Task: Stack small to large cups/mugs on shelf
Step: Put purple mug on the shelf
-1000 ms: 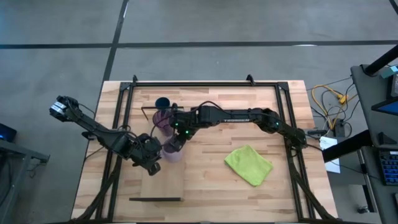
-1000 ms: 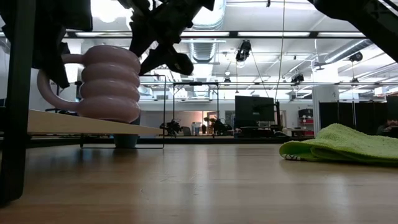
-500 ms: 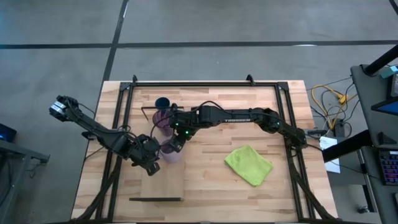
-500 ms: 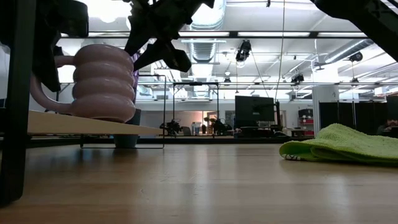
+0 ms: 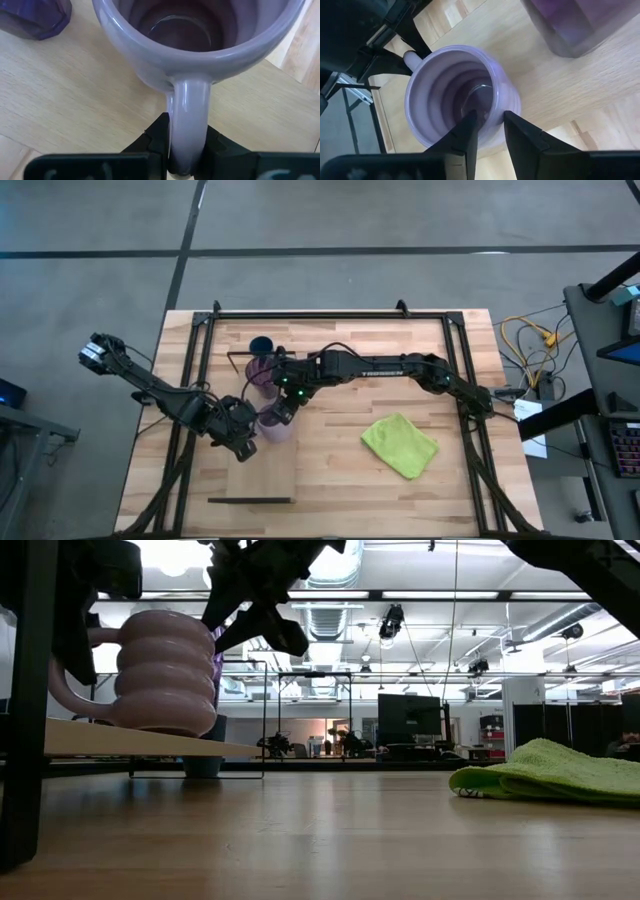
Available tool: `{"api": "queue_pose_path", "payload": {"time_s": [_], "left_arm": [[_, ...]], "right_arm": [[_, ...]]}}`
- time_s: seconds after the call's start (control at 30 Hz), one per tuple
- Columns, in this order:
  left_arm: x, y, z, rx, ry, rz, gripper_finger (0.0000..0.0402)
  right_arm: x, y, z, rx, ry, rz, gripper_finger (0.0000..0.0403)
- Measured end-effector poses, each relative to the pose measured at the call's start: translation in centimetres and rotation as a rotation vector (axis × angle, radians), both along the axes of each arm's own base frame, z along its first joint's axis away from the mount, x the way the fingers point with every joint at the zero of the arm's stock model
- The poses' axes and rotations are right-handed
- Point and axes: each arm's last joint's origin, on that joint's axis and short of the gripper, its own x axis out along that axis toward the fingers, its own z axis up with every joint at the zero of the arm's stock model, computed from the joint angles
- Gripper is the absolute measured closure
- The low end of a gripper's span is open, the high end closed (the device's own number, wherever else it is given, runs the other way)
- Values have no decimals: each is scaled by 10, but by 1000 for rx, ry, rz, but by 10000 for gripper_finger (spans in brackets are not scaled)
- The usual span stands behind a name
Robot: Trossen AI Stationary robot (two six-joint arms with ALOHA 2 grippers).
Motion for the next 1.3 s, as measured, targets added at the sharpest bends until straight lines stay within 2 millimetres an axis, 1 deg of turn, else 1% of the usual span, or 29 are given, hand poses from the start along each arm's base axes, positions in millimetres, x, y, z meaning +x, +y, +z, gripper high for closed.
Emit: {"api": "queue_pose_path", "payload": {"time_s": [0.27, 0.4, 0.67, 0.83, 1.03, 1.3], "left_arm": [[-1, -2, 1, -10, 1, -14, 369], [-1, -2, 1, -12, 0, -18, 369], [-1, -2, 1, -13, 2, -13, 369], [-3, -1, 0, -11, 21, -10, 369], [-3, -1, 0, -9, 22, -10, 369], [-9, 2, -1, 10, 94, 2, 369]], "right_arm": [[-1, 13, 0, 16, 10, -5, 321], [-2, 18, 2, -7, 3, 3, 321], [-3, 18, 7, -51, -18, 31, 319], [-3, 18, 16, -48, -38, 37, 301], [-3, 18, 14, -53, -34, 28, 275], [-7, 17, 15, -57, 2, 25, 271]]}}
